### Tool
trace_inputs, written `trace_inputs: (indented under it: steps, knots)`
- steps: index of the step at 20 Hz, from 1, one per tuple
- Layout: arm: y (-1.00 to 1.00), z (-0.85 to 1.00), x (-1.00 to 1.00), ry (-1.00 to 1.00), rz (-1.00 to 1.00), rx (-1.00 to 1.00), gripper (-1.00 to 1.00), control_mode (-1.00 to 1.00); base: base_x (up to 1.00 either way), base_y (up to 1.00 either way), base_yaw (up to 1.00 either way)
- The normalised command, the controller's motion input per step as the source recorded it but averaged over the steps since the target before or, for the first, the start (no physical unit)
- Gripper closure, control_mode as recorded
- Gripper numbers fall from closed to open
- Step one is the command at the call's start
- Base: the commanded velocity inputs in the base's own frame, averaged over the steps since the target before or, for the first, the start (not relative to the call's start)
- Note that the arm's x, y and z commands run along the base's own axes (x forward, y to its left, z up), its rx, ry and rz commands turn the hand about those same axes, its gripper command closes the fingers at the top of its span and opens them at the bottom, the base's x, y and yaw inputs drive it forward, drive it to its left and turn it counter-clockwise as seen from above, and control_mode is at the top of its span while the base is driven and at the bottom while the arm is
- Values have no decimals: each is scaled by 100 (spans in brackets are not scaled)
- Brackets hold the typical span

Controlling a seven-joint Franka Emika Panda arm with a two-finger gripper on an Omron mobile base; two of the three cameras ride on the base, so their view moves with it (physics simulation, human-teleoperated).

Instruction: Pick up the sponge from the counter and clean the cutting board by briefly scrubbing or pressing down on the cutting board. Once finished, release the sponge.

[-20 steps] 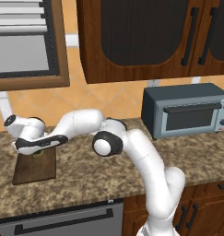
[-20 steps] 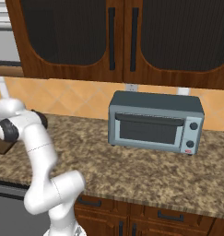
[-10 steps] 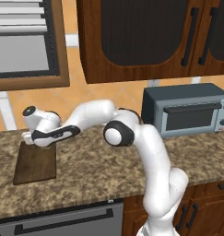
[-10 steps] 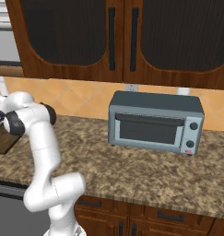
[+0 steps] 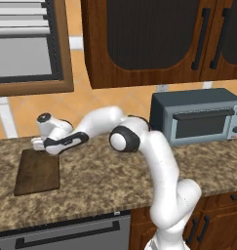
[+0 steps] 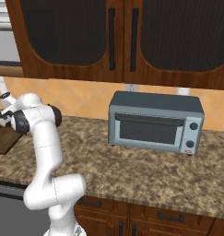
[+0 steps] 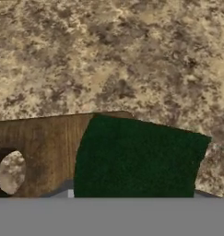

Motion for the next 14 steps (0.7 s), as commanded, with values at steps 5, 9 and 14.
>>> trace_inputs:
  steps: [5,9,14]
  knots:
    - [93,15,65,6,-6,0,100,-100,0,0,0]
    - [6,-100,-23,4,10,-18,100,-100,0,0,0]
    - [-44,-94,-98,2,25,-2,100,-100,0,0,0]
